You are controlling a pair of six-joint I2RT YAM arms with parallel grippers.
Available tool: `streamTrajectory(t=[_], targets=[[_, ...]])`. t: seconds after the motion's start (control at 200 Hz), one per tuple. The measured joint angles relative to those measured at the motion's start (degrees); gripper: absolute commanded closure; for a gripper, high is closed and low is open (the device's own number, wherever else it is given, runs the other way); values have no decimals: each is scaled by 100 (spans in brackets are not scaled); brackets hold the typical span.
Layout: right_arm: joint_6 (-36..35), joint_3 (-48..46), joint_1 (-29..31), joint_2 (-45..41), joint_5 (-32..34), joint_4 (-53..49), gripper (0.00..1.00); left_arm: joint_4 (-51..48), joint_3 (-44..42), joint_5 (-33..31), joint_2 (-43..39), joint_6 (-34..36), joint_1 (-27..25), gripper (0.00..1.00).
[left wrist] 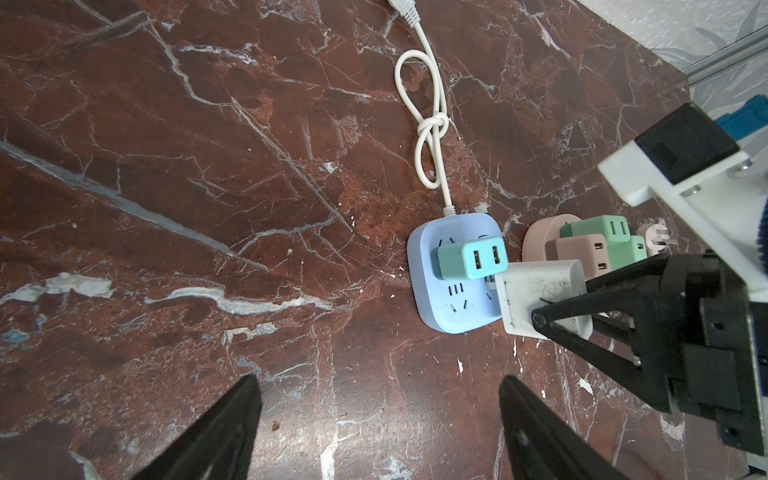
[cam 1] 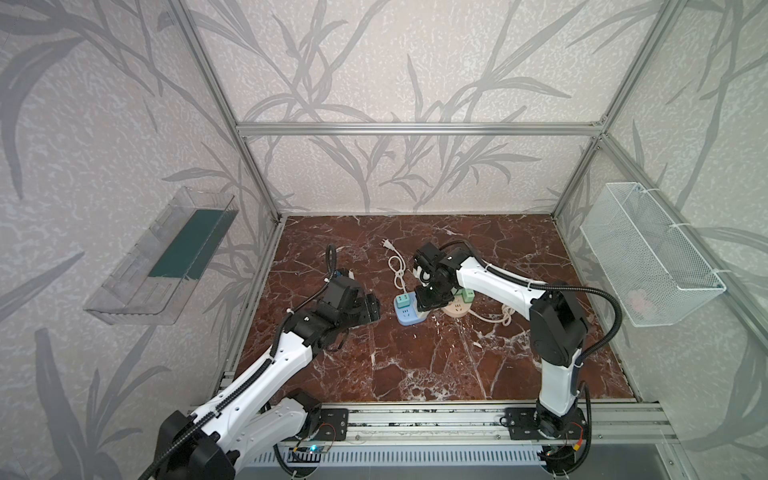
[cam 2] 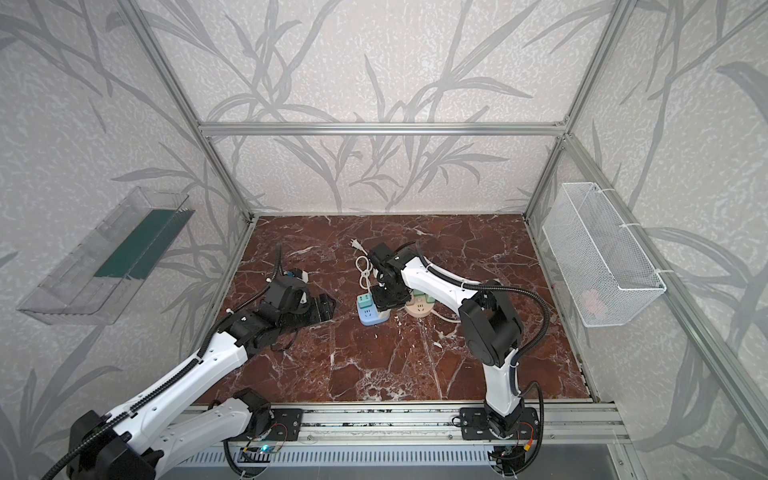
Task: Insert the plug
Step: 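Lower the white charger's prongs toward the blue strip's free socket with the right gripper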
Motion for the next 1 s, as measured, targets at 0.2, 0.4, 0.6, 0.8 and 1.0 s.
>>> streamTrajectory(t=[0.2,0.4,0.6,0.8,1.0], targets=[[-2,22,0,26,144,-98,100,17,-33,2,-4,0,13,12],[2,33,13,7,236,-131,100,46,-44,9,-17,-2,28,12],[26,33,28,-177,269,-131,100,46,-44,22,-22,-2,37,12],[24,37,28,-334,350,-138,100,90,-46,44,-22,-4,44,12],[22,37,28,-323,376,-151,100,98,-76,48,-22,-4,48,12]])
